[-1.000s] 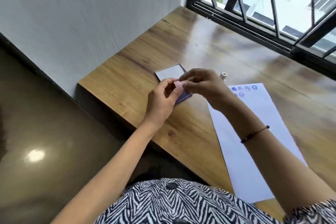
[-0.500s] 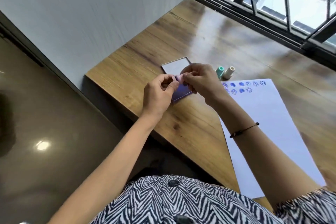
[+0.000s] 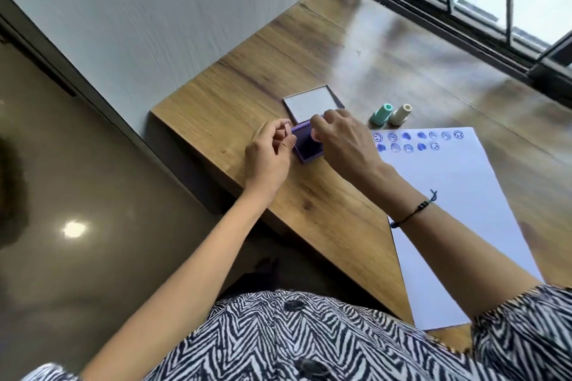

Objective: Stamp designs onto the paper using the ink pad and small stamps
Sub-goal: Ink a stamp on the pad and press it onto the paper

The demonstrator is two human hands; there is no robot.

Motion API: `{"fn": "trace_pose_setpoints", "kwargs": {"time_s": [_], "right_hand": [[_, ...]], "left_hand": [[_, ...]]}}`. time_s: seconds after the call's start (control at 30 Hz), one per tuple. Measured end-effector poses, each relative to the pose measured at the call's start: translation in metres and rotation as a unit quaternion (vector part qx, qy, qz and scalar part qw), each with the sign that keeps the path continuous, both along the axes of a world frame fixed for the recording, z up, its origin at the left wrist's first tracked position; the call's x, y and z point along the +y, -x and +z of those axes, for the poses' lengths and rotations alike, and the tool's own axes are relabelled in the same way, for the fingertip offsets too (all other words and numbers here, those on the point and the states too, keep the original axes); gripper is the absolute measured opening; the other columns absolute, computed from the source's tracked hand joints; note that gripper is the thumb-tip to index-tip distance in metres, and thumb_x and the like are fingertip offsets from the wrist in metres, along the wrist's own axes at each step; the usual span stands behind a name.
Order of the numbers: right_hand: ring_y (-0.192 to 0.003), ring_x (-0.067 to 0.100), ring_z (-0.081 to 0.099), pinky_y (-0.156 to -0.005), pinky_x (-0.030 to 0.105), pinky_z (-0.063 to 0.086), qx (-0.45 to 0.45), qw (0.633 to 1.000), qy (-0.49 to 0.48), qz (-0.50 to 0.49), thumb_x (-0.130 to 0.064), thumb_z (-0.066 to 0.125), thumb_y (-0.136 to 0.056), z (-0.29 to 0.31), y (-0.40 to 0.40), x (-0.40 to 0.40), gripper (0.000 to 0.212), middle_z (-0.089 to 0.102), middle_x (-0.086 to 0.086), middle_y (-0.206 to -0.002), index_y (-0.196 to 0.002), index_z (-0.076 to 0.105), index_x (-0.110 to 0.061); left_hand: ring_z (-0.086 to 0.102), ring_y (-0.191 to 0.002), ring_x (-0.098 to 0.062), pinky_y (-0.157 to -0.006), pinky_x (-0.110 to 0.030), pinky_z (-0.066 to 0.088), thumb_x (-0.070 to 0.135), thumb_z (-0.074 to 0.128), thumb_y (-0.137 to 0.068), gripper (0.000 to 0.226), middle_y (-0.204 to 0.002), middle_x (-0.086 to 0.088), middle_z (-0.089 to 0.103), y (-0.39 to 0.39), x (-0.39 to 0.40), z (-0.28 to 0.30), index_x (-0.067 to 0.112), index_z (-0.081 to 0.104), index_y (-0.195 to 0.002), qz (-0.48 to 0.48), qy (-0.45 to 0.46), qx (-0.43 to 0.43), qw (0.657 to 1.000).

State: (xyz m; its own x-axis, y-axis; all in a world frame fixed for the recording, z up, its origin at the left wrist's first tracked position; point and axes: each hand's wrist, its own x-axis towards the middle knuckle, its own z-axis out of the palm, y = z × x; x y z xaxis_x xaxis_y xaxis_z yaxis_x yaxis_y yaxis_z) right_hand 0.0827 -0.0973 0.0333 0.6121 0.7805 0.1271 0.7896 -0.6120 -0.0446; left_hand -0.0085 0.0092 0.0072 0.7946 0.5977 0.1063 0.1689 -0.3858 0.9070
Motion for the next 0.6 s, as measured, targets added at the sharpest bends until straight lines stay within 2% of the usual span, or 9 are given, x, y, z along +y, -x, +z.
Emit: {"fn": "trace_pose_setpoints", "kwargs": {"time_s": [0.1,0.23,0.33,0.5,0.6], "right_hand": [[-0.089,0.034,0.055,-0.059,0.041,0.048,0.005,1.000,-0.008,-0.004,-0.001,0.046,-0.086,-0.0035,0.0021,0.0006,0.012,0.061,0.019,-0.093,-0.096,0.053,-0.003],[-0.084,0.035,0.056,-0.057,0.041,0.047,-0.001,1.000,-0.020,0.007,-0.001,0.049,-0.083,-0.0057,-0.0005,0.0020,0.010,0.063,0.021,-0.089,-0.092,0.054,-0.002],[-0.084,0.035,0.056,-0.056,0.039,0.046,0.002,1.000,-0.019,0.011,-0.004,0.049,-0.084,-0.0080,-0.0009,0.0016,0.010,0.063,0.021,-0.088,-0.092,0.054,-0.003],[-0.083,0.034,0.056,-0.058,0.040,0.046,0.007,1.000,-0.009,0.025,-0.008,0.051,-0.085,-0.0060,-0.0040,0.0012,0.011,0.063,0.020,-0.091,-0.095,0.053,-0.004],[-0.085,0.035,0.055,-0.057,0.037,0.038,0.017,1.000,-0.007,0.025,-0.011,0.056,-0.082,-0.0046,-0.0031,0.0010,0.018,0.062,0.022,-0.092,-0.097,0.054,-0.003]], "left_hand": [[0.059,-0.094,-0.024,-0.084,-0.041,0.051,0.019,0.056,-0.086,0.025,-0.104,-0.012,0.065,-0.0001,-0.0015,0.0010,0.010,0.056,-0.110,-0.008,-0.009,0.004,1.000],[0.059,-0.092,-0.024,-0.083,-0.044,0.052,0.020,0.056,-0.086,0.024,-0.102,-0.012,0.066,-0.0002,-0.0035,0.0027,0.010,0.057,-0.108,0.000,-0.019,0.000,1.000],[0.060,-0.093,-0.023,-0.083,-0.041,0.052,0.021,0.056,-0.086,0.025,-0.105,-0.012,0.066,0.0000,-0.0027,0.0019,0.011,0.056,-0.109,0.002,-0.013,0.006,1.000],[0.060,-0.089,-0.016,-0.079,-0.028,0.051,0.020,0.056,-0.087,0.025,-0.104,-0.010,0.066,-0.0002,-0.0027,-0.0003,0.011,0.057,-0.110,0.000,-0.015,0.003,1.000],[0.060,-0.089,-0.018,-0.080,-0.031,0.052,0.018,0.056,-0.087,0.024,-0.103,-0.011,0.066,-0.0006,-0.0040,0.0002,0.010,0.057,-0.109,0.000,-0.017,-0.003,1.000]]}}
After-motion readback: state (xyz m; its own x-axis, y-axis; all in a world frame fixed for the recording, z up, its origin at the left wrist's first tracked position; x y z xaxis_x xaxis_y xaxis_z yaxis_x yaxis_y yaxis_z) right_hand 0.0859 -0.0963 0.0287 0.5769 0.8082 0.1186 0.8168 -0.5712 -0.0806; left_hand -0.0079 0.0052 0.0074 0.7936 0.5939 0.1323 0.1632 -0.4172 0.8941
